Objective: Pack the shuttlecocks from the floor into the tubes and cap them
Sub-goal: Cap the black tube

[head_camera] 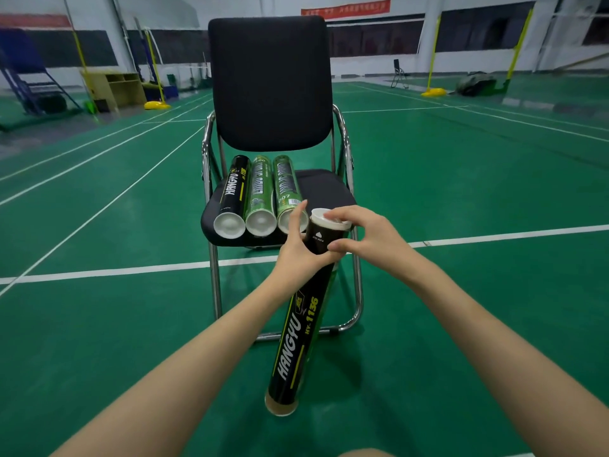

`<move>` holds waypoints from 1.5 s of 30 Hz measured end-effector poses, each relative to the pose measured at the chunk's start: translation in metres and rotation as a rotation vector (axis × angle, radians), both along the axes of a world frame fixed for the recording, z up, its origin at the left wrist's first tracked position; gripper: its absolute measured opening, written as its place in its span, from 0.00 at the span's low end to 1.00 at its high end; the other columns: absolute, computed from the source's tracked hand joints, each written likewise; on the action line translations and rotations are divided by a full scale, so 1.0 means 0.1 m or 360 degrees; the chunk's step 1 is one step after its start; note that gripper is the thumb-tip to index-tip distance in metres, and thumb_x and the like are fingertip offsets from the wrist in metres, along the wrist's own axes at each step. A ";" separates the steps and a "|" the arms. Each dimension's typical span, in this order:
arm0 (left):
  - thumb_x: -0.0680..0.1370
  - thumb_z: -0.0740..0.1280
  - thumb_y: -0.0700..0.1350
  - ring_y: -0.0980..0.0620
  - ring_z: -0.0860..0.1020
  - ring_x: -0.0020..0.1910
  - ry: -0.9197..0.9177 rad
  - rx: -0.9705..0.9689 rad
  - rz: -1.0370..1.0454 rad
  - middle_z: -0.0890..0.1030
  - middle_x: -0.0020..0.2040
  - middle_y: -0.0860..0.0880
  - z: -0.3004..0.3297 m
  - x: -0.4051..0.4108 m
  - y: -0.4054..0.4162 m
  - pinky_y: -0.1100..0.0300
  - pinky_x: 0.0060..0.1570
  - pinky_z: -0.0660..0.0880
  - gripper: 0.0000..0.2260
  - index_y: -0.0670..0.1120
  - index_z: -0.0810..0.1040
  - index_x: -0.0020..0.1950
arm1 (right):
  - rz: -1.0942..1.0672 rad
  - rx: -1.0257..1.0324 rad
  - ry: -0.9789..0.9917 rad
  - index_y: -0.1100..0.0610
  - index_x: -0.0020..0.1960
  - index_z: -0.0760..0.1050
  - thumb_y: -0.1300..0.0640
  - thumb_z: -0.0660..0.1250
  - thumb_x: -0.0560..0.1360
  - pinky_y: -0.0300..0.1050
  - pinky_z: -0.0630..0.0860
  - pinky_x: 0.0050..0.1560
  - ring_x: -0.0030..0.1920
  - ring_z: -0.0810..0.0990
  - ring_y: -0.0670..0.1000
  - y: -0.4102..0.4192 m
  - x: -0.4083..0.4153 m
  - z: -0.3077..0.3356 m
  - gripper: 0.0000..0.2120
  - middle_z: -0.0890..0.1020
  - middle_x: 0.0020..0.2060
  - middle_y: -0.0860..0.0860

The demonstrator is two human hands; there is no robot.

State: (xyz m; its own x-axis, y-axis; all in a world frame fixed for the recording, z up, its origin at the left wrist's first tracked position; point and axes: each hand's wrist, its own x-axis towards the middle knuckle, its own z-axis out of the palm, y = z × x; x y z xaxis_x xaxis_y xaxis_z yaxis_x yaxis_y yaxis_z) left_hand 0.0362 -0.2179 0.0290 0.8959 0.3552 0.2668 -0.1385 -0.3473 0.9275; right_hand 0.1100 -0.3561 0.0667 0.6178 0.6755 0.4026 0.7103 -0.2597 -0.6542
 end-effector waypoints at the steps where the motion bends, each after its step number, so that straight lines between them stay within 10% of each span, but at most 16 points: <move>1: 0.67 0.75 0.49 0.57 0.78 0.51 -0.0021 0.0046 -0.0009 0.78 0.54 0.53 0.01 -0.02 -0.01 0.58 0.53 0.76 0.41 0.66 0.53 0.69 | -0.0009 0.0017 -0.0001 0.52 0.61 0.76 0.59 0.74 0.67 0.31 0.65 0.59 0.59 0.73 0.44 0.00 -0.01 -0.01 0.23 0.78 0.57 0.45; 10: 0.67 0.75 0.48 0.59 0.77 0.49 -0.0091 0.0259 -0.0001 0.79 0.48 0.59 -0.04 -0.07 0.00 0.57 0.50 0.75 0.23 0.59 0.68 0.57 | -0.0057 0.0141 0.0044 0.53 0.57 0.78 0.62 0.73 0.68 0.33 0.69 0.56 0.52 0.76 0.43 0.03 -0.08 -0.12 0.19 0.80 0.50 0.45; 45: 0.63 0.77 0.53 0.58 0.77 0.53 0.0185 0.0191 -0.0194 0.79 0.53 0.56 0.41 -0.16 -0.12 0.61 0.50 0.75 0.30 0.53 0.71 0.62 | 0.0057 0.0229 0.0870 0.51 0.61 0.72 0.45 0.64 0.74 0.51 0.80 0.53 0.57 0.79 0.49 -0.34 -0.20 0.05 0.18 0.79 0.56 0.52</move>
